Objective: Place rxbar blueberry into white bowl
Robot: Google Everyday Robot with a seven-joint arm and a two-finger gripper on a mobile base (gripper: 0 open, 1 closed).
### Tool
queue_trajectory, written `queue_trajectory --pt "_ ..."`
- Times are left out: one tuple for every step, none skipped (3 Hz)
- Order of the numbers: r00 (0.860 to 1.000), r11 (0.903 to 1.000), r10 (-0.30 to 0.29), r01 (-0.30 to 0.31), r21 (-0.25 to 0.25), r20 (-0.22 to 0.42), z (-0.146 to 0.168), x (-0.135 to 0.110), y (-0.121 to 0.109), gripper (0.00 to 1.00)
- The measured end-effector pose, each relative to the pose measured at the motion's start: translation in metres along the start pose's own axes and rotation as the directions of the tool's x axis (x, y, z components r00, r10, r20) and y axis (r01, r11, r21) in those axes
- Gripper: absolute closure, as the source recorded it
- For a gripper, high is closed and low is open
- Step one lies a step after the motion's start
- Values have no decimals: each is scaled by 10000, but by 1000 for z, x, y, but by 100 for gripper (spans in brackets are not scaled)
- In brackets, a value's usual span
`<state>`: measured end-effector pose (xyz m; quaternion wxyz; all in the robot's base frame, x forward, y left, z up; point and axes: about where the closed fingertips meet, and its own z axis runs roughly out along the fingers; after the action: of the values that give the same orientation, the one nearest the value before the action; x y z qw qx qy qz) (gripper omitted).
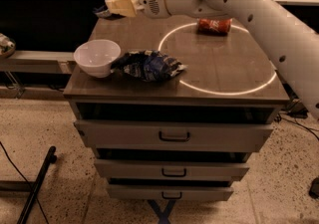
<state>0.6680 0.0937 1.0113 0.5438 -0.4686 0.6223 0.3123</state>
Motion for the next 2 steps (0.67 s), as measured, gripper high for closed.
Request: queue_trajectory --pt "9977 9941 -568 531 -943 -365 9 3 35 100" --pt "9934 9825 -891 759 -1701 -715 16 11 59 100"
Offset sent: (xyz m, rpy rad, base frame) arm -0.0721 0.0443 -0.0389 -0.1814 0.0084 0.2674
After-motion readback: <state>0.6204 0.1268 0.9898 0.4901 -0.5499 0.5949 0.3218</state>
